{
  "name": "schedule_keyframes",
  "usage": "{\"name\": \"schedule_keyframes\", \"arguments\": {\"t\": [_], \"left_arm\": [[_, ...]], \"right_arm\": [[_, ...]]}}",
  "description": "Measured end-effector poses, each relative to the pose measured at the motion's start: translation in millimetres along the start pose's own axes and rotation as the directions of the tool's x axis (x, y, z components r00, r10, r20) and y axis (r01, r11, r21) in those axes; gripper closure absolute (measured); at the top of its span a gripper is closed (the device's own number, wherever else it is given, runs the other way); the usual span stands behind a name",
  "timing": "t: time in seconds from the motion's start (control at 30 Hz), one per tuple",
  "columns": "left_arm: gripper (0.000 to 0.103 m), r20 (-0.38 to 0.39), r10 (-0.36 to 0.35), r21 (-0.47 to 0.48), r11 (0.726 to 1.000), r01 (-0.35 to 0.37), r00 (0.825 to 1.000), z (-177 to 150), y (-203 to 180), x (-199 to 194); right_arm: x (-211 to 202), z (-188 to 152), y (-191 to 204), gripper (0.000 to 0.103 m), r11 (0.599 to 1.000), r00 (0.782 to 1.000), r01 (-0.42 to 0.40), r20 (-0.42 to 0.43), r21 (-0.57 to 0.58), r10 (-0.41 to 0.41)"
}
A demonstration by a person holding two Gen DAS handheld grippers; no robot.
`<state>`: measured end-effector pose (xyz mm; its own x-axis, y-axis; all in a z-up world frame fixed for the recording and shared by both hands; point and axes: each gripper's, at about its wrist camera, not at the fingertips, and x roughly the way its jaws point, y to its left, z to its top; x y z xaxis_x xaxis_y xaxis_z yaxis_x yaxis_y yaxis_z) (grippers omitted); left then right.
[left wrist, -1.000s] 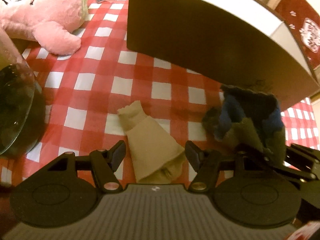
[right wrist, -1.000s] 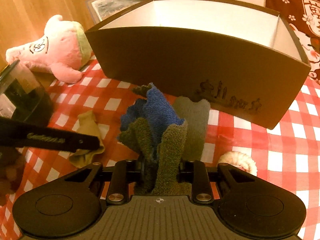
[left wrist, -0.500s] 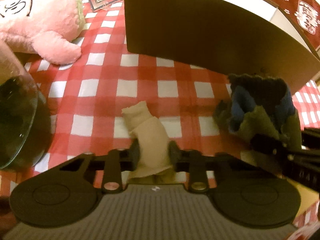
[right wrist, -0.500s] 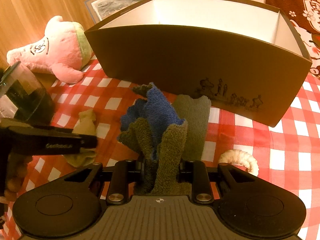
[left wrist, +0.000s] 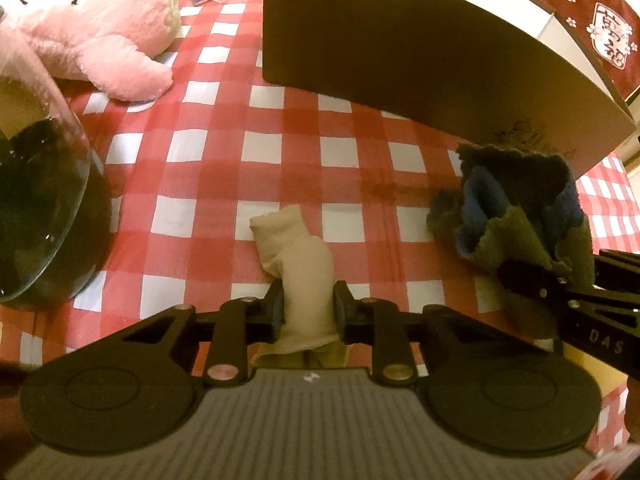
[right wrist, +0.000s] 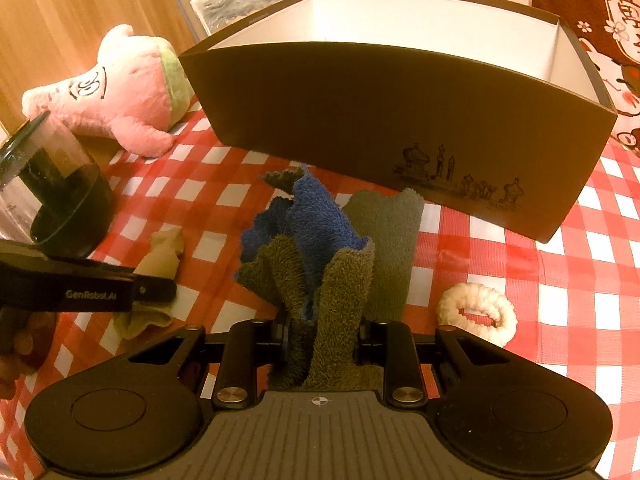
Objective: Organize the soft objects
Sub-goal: 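Grasp the beige sock with the left gripper while the right holds the cloths, then lift the beige sock with the left gripper while the right carries the cloths toward the box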
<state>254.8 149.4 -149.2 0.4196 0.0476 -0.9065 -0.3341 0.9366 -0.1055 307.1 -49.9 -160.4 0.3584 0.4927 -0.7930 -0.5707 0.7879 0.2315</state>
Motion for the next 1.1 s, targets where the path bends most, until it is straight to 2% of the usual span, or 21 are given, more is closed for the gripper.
{"name": "schedule_keyframes", "arguments": {"t": [0.27, 0.67, 0.87, 1.1], "left_arm": [[0.086, -0.004, 0.018, 0.027, 0.999, -0.018, 1.0, -3.2, -3.7, 0.0], [0.091, 0.001, 0.0, 0.049, 0.999, 0.0, 1.0, -15.6, -6.8, -9.7], [0.091, 0.02, -0.013, 0.055, 0.998, 0.012, 1.0, -25.6, -8.2, -27.9], [0.091, 0.077, -0.025, 0.076, 0.997, 0.019, 0.997, -29.2, -19.3, -62.6]], "right_arm": [[-1.5, -0.3, 0.5, 0.076, 1.0, 1.0, 0.001, 0.0, -0.003, -0.001], [-11.6, -4.5, 1.9, 0.076, 1.0, 1.0, -0.011, 0.021, -0.009, 0.012], [-29.5, -11.9, 5.7, 0.077, 0.999, 0.998, -0.038, 0.05, -0.019, 0.039], [-62.0, -16.9, 8.6, 0.077, 0.997, 0.992, -0.079, 0.097, -0.003, 0.079]]}}
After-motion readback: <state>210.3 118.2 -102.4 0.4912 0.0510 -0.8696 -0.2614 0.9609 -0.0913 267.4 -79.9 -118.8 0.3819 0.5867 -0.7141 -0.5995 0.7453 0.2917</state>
